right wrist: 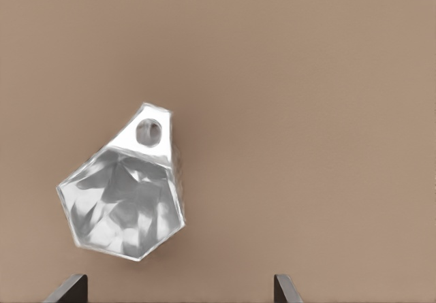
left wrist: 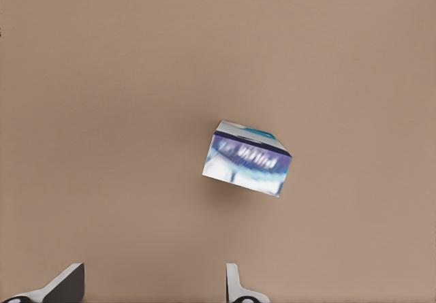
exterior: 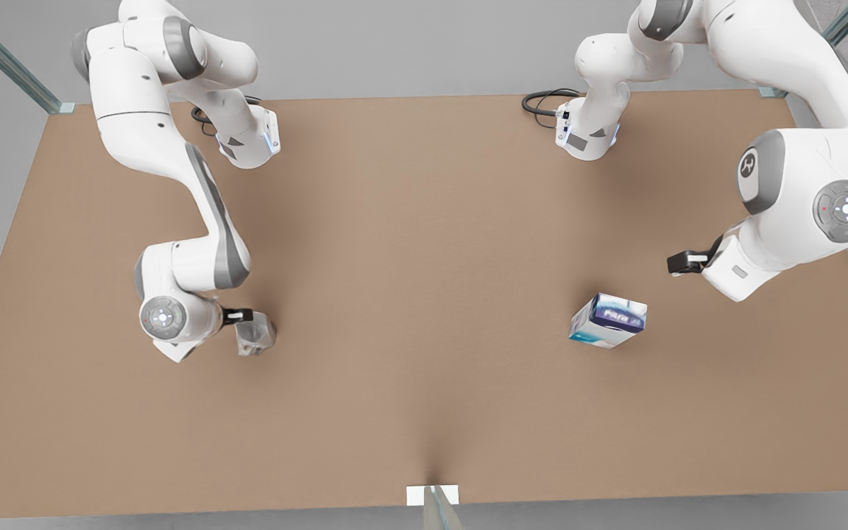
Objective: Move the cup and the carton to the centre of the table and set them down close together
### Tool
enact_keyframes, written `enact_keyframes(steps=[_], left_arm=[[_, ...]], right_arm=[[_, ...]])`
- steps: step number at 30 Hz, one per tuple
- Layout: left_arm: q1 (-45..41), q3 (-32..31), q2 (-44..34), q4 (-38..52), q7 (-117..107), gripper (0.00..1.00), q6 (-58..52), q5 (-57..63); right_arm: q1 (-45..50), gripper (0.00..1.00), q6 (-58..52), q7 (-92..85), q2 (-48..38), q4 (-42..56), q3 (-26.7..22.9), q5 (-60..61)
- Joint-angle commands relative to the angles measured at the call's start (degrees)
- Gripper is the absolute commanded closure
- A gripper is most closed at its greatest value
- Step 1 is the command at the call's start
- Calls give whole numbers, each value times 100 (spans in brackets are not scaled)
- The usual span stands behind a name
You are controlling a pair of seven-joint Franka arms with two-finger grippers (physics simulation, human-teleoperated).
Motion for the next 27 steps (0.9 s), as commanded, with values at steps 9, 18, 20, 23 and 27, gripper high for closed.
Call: enact_keyframes(steps=[9, 18, 20, 23, 27], left_arm=[[28, -8, 7, -9, 1, 0, 9, -22], [-25, -17, 16, 0, -7, 0, 9, -22], [-25, -17, 8, 0, -7, 0, 9, -22], [-7, -17, -1, 0, 1, 0, 9, -22], [-16, -17, 16, -9, -7, 0, 18, -22]], right_arm=[[17, 0, 295, -264, 236, -13, 0, 35], [-9, 0, 506, -606, 456, -13, 0, 53], [-18, 0, 506, -606, 465, -4, 0, 53], [-18, 0, 585, -607, 535, -4, 0, 123], [-53, 0, 655, -615, 605, -4, 0, 132]])
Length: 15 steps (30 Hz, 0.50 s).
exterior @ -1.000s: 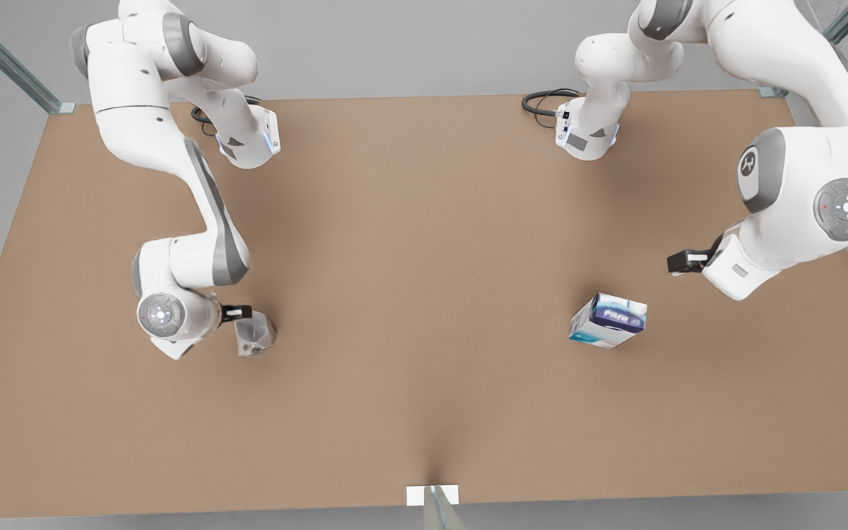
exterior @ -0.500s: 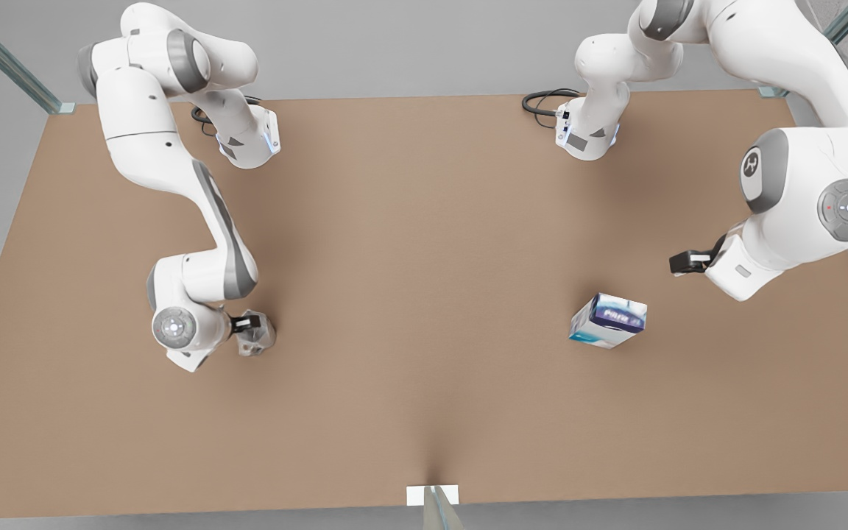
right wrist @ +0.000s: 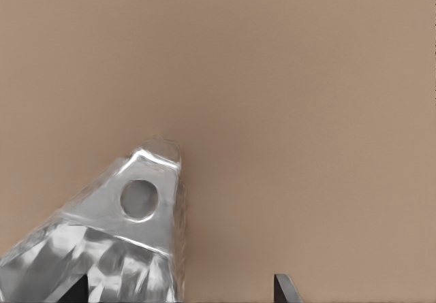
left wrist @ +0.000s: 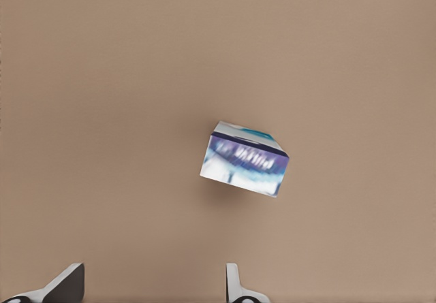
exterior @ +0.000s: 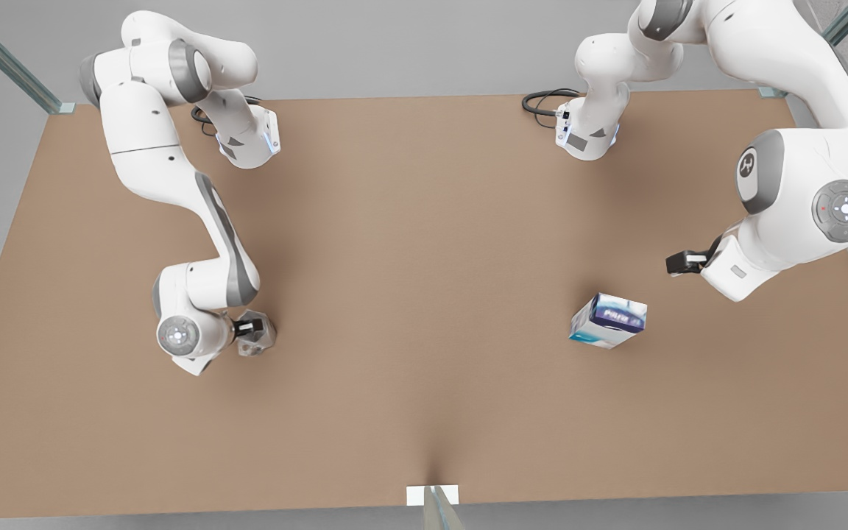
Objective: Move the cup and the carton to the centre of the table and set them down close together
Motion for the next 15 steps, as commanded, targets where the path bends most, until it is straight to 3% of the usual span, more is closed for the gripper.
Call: enact_keyframes(steps=[1, 5, 6, 7, 9, 10, 15], left_arm=[[0, 0, 4, 0, 0, 0, 0, 1], [0, 0, 4, 0, 9, 0, 0, 1], [0, 0, 4, -9, 0, 0, 0, 1], [0, 0, 13, -9, 0, 0, 0, 1], [0, 0, 13, -9, 0, 0, 0, 1], [0, 0, 13, 0, 0, 0, 0, 1], [-9, 0, 39, -9, 0, 0, 0, 1]], right_arm=[[0, 0, 1, 0, 4, 5, 0, -1], [-9, 0, 97, -9, 188, -4, 0, 8], [-18, 40, 97, -9, 197, -4, 0, 8], [-26, 54, 97, -9, 206, -4, 0, 8], [-26, 72, 89, -9, 232, -4, 0, 79], [-26, 77, 89, -9, 232, -4, 0, 87], [-26, 79, 194, 0, 320, 14, 0, 87]])
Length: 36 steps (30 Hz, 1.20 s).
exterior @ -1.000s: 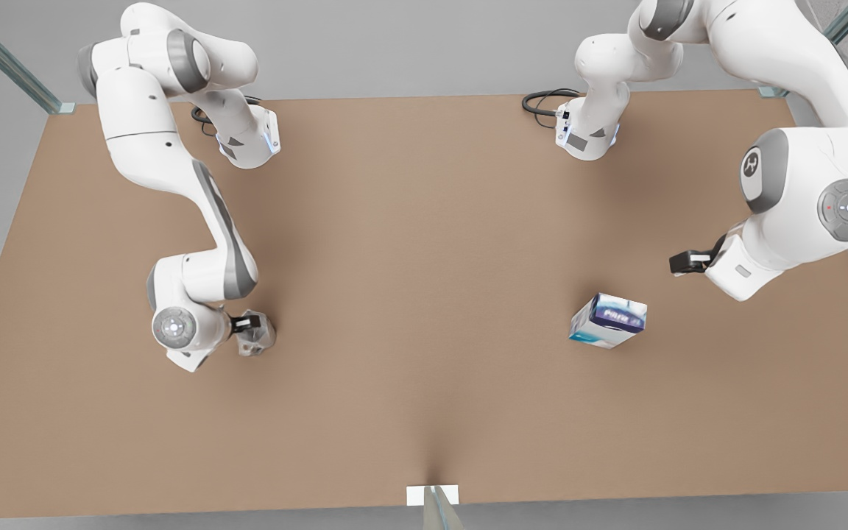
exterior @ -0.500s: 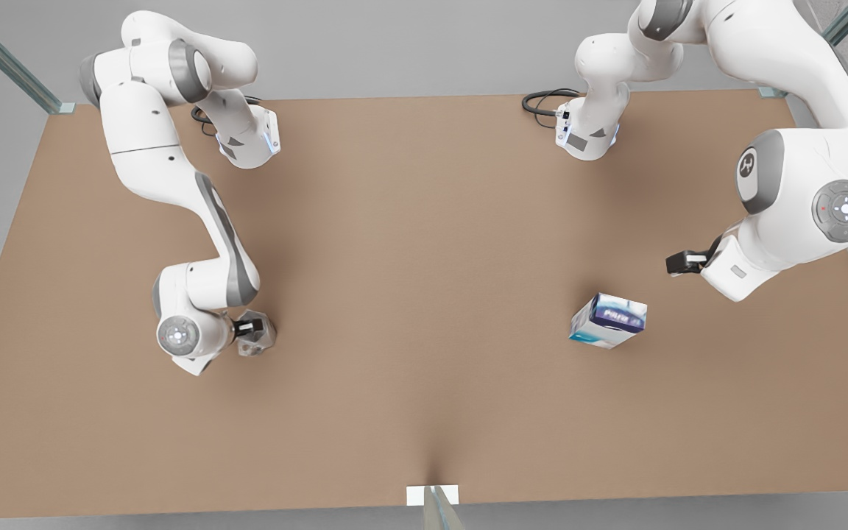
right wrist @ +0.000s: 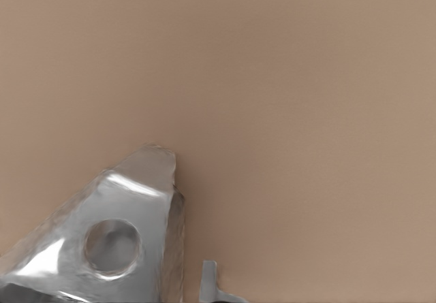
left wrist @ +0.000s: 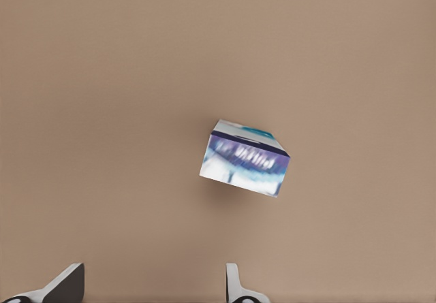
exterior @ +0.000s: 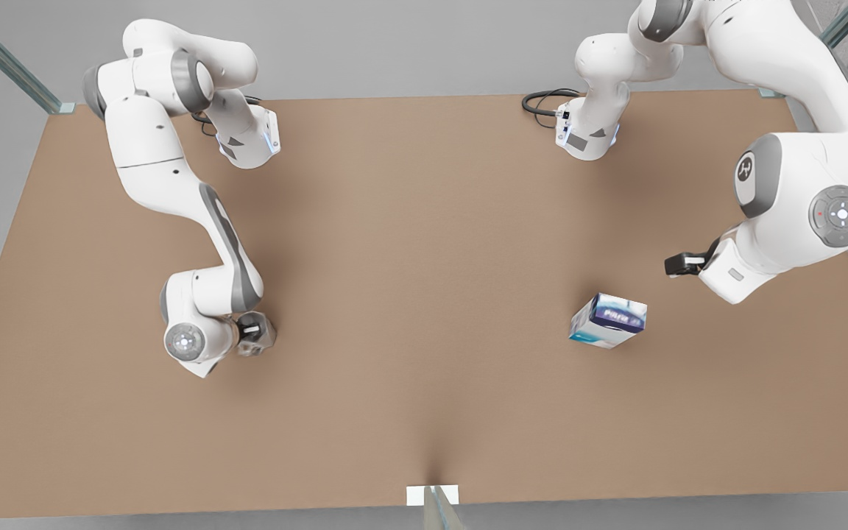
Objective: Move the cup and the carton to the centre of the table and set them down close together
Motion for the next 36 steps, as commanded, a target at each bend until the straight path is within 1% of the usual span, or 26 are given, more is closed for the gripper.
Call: enact_keyframes(steps=[1, 9, 10, 12, 14, 15, 16, 17, 18, 19, 20, 23, 24, 25, 26, 27, 28, 29, 30, 31, 33, 35, 36], left_arm=[[1, 0, 0, 0, 0, 0, 0, 1], [10, 0, 53, -9, 0, 0, 88, 1], [10, 0, 53, -9, 0, 0, 88, 1], [10, 0, 53, -9, 0, 0, 88, 1], [10, 0, 61, -9, 0, 0, 97, 1], [10, 0, 53, 0, 0, 0, 88, 1], [1, 0, 61, 0, -9, 0, 97, 10], [1, 0, 70, 18, 0, 0, 132, 10], [10, 0, 61, 18, 9, 0, 193, 10], [1, 0, 70, 18, 0, 0, 263, 10], [19, 0, 61, 18, 9, 0, 290, 1], [-43, -70, 88, 9, 123, 0, 343, 27], [-95, -105, 70, 18, 701, 0, 351, 36], [-78, -97, 97, 18, 2161, 0, 466, 1], [-104, -132, 105, 26, 3153, 0, 545, 9], [-104, -307, 88, 105, 4332, 1, 580, 18], [-104, -448, 79, 141, 5711, 1, 580, 45], [-95, -466, 79, 123, 7680, 0, 589, 27], [-95, -632, 61, 114, 8383, 0, 598, 36], [-95, -712, 70, 88, 9623, 2, 835, 62], [-148, -721, 105, -26, 10380, 0, 1239, 291], [-96, -686, 237, -105, 10301, 0, 1380, 387], [-60, -694, 290, -149, 9749, 0, 1240, 449]], right_arm=[[0, 79, -5, -2, 0, 1, 0, 0], [18, 79, -49, -2, -26, 89, 0, -9], [9, 79, -102, 7, -61, 247, 114, 0], [359, 79, -119, 60, -26, 712, 281, 88], [1046, 79, -110, 104, 290, 1389, 220, 492], [1309, 79, -102, 113, 571, 1864, 202, 492], [1634, 79, -102, 157, 852, 2382, 62, 562], [2161, 79, -102, 192, 1186, 2866, -403, 984], [2794, 79, -93, 192, 1564, 3314, -1168, 1652], [3208, 79, -49, 201, 1881, 3604, -1722, 2346], [3357, 79, -14, 490, 2039, 3675, -1819, 2549], [3603, 79, 355, 1123, 2505, 4334, -1846, 2786], [3639, 79, 549, 1317, 2531, 4352, -1846, 2830], [3700, 76, 671, 1361, 2584, 4360, -1846, 2830], [3735, 70, 742, 1501, 2646, 4439, -1846, 2830], [3806, 56, 751, 1501, 2663, 4431, -1854, 2830], [3806, 34, 768, 1501, 2698, 4431, -1881, 2830], [3806, 10, 768, 1493, 2698, 4431, -1881, 2830], [3814, 0, 768, 1484, 2690, 4431, -1881, 2830], [3814, 0, 760, 1466, 2690, 4431, -1881, 2830], [3814, 0, 760, 1466, 2690, 4431, -1881, 2830], [3806, 0, 760, 1466, 2690, 4431, -1881, 2830], [3806, 0, 760, 1466, 2690, 4431, -1881, 2830]])
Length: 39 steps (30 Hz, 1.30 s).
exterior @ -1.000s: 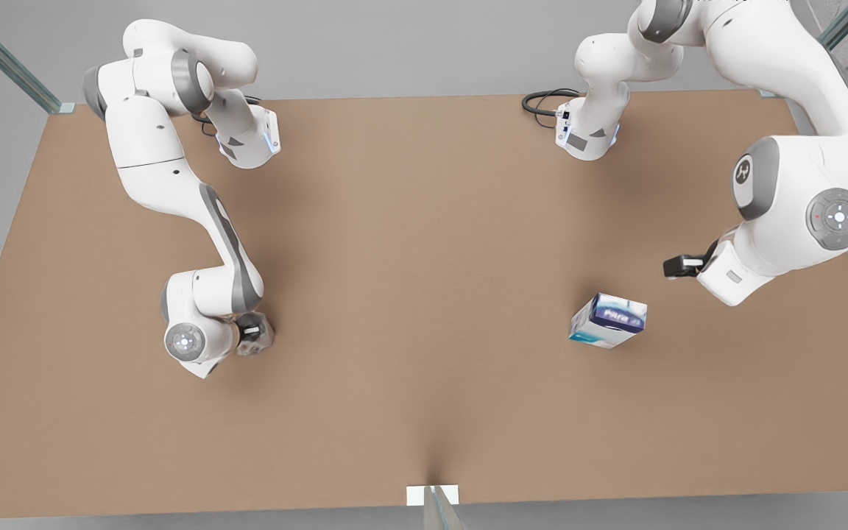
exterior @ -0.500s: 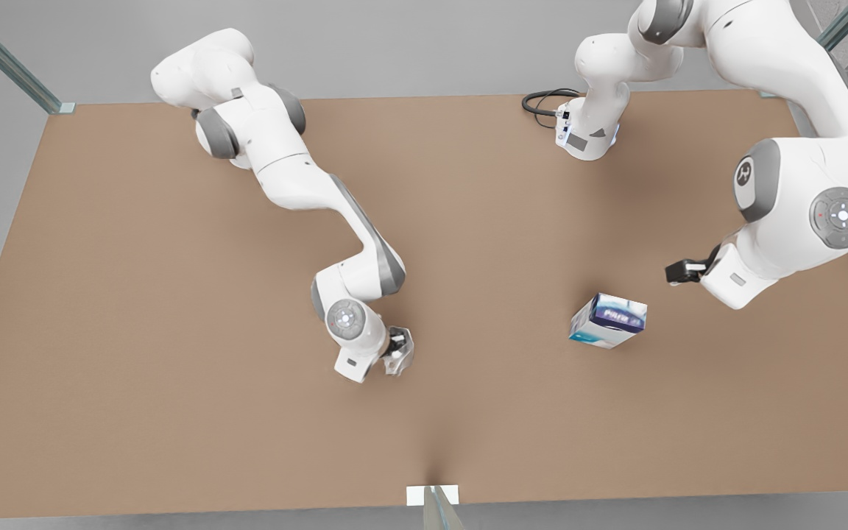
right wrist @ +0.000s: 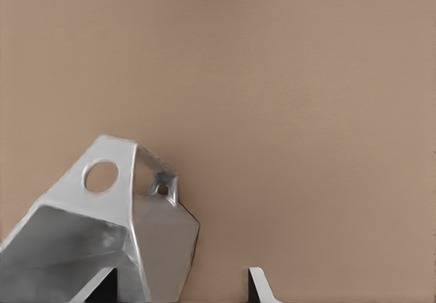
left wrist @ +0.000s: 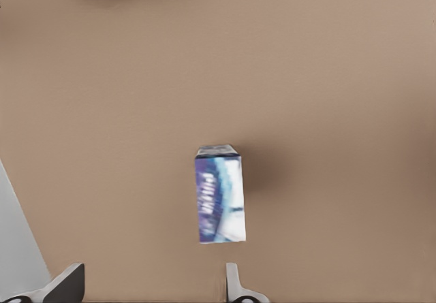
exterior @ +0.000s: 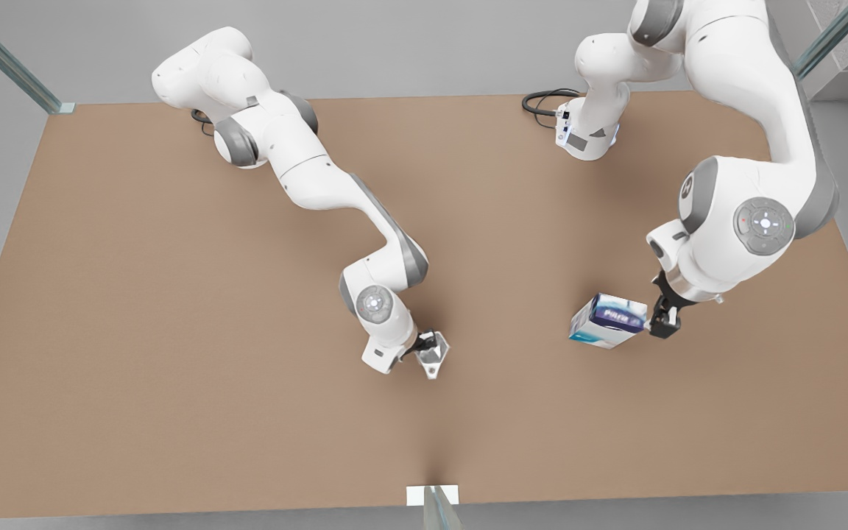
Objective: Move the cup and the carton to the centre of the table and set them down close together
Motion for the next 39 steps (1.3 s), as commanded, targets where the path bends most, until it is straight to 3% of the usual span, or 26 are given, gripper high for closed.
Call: enact_keyframes(steps=[1, 6, 8, 9, 10, 12, 13, 15, 16, 39], left_arm=[[6, 0, 20, -10, -102, 0, 15, 239], [-82, -158, 98, -185, -261, 0, 603, 151], [120, -158, 107, -554, 214, 0, 1272, 169], [349, -167, 64, -861, 275, 0, 1561, 178], [498, -167, 37, -1002, 346, 0, 1632, 178], [744, -167, -156, -1336, 355, 0, 1720, 125], [744, -167, -218, -1416, 284, 0, 1659, 20], [727, -299, -534, -1732, 249, 0, 1615, -218], [674, -299, -561, -1785, 258, 0, 1614, -236], [261, -123, -130, -1653, 407, 0, 1351, -42]], right_arm=[[0, 0, 1, 8, -1, -9, 0, 0], [185, 0, -324, 139, -519, -149, 9, 53], [71, 0, -1378, 166, -1301, -351, -35, 18], [-447, 0, -2547, -1, -1978, -466, -35, -517], [-852, 0, -3400, -1265, -2373, -466, -44, -1177], [-1081, 0, -3752, -2444, -2804, -466, -53, -2663], [-1361, 0, -3708, -2401, -3392, -1079, 9, -2663], [-3189, 0, -3198, -1689, -5116, -3023, 1739, -3331], [-3366, 0, -3251, -1671, -5362, -3207, 1793, -3322], [-3401, 0, -3278, -1302, -5169, -3181, 1819, -3296]])
